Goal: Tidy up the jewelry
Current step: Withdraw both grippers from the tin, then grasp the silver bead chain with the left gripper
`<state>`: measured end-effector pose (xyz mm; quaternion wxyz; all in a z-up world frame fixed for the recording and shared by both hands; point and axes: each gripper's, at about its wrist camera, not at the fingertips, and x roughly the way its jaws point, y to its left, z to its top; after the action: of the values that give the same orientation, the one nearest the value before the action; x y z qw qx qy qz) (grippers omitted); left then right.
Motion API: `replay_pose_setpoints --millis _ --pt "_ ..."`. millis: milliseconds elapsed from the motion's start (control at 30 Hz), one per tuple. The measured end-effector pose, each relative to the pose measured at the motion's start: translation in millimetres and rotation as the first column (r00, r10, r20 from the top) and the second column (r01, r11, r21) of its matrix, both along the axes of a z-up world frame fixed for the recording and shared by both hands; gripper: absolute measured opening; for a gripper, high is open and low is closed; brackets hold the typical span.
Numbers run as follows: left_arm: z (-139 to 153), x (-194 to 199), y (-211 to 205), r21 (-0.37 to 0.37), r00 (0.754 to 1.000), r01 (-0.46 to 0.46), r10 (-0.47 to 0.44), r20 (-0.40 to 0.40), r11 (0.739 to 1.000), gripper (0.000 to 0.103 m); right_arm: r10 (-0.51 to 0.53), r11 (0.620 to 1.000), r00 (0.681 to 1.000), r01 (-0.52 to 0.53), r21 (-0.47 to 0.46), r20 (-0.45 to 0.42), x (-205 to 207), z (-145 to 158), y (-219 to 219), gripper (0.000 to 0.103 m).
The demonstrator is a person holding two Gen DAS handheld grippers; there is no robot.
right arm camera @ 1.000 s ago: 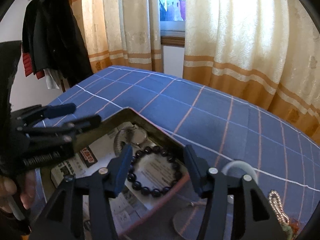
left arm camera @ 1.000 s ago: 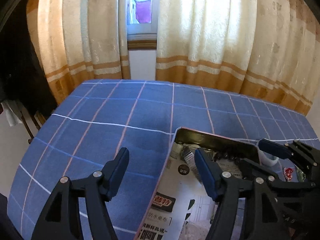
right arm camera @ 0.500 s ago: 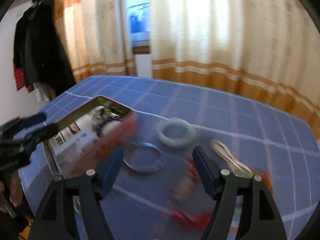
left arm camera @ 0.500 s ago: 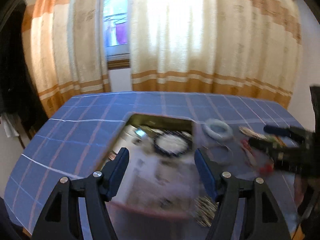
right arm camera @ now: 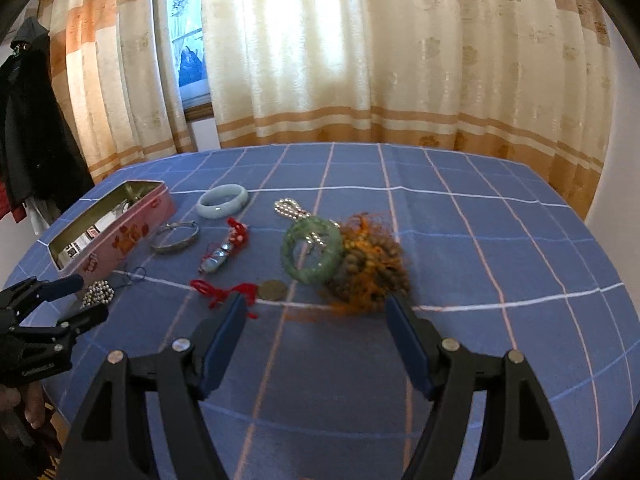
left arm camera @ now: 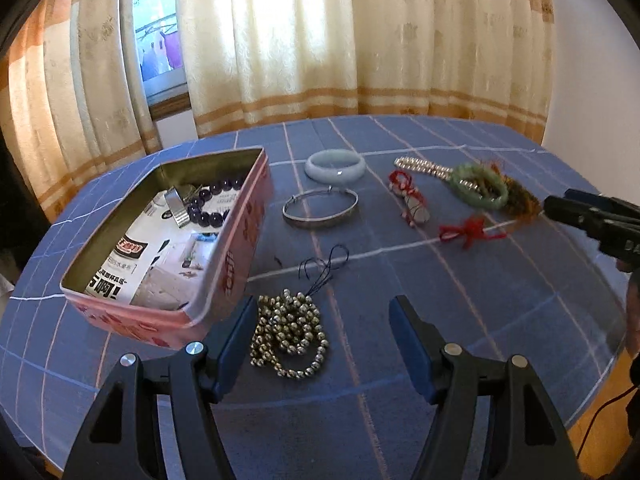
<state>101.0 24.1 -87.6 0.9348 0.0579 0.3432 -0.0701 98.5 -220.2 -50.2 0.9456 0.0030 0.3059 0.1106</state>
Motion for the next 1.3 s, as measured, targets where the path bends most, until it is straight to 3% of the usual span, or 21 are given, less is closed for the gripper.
replay_pose_setpoints --millis 267,333,433,467,533,933,1300 --pt "-10 8 -2 -0.003 0.998 0.009 -0.009 -0.063 1.000 0.065 -0.010 1.000 1.000 0.010 0.019 -0.003 2 -10 -10 0.075" --pt "-12 10 -2 0.003 0.998 0.020 -0.020 -0.067 1.000 0.037 -0.011 1.000 1.000 0.011 0.020 -0.005 2 -12 -12 0.075" --pt "-12 9 -4 0.035 0.998 0.023 -0.021 -0.052 0.999 0.023 -0.015 0.999 1.000 0.016 0.036 -0.012 2 -14 -15 0.075" --pt "-11 9 -2 0.020 0.998 0.021 -0.020 -0.052 1.000 0.022 -0.017 0.999 1.000 0.017 0.042 -0.011 2 -13 -16 0.075" --pt "-8 8 2 -0.015 0.999 0.027 -0.027 -0.045 1.000 0.011 -0.017 0.999 1.000 0.018 0.049 -0.017 3 -14 -17 0.075" --pt "21 -4 12 -0.072 0.998 0.032 -0.028 0.048 0.997 0.010 -0.020 0.996 1.000 0.021 0.082 -0.017 2 -13 -20 0.075" --pt "56 -3 15 -0.072 0.991 0.040 -0.030 0.131 0.997 0.010 -0.016 0.996 1.000 0.018 0.093 -0.021 3 -12 -20 0.075"
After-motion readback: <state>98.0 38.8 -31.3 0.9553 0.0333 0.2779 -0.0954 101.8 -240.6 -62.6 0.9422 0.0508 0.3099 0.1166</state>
